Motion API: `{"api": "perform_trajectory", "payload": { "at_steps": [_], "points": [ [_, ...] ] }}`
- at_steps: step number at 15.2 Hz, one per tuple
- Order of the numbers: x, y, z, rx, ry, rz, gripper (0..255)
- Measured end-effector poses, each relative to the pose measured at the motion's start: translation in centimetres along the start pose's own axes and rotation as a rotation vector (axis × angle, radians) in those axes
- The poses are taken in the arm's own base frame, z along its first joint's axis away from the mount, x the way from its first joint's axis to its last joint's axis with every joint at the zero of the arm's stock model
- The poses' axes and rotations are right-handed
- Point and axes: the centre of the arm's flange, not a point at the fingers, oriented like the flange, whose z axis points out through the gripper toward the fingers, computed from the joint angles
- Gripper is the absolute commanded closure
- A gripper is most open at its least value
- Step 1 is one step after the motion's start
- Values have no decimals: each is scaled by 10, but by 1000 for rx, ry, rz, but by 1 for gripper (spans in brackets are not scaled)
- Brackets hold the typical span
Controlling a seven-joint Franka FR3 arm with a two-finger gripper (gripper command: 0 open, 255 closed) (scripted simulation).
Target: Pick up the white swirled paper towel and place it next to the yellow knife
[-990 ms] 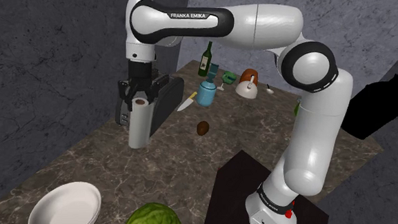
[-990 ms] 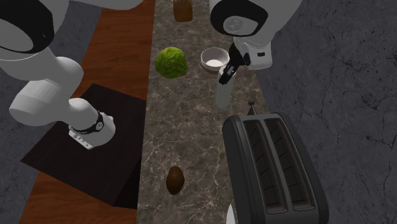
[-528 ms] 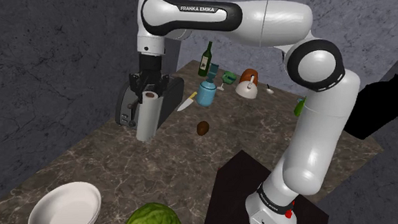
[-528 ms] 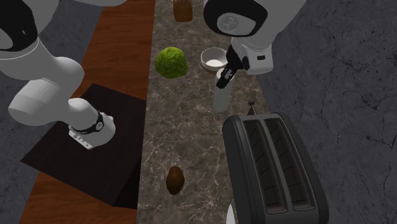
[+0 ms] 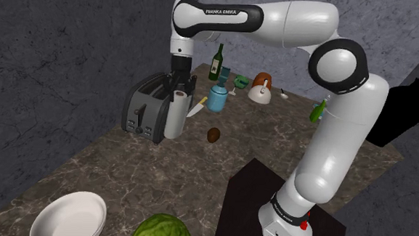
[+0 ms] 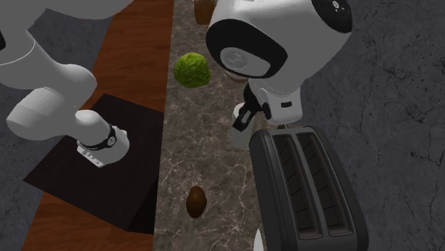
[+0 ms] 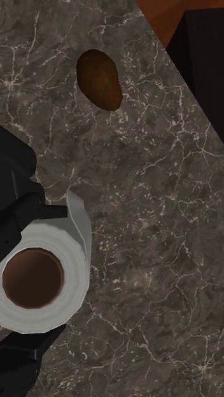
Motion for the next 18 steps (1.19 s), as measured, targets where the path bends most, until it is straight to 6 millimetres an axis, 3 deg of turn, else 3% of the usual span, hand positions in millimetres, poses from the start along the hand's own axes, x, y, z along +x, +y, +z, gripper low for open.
{"api": "perform_trajectory", "payload": {
  "at_steps": [18],
  "points": [
    [45,230,-38,0,0,0,255]
  ]
}}
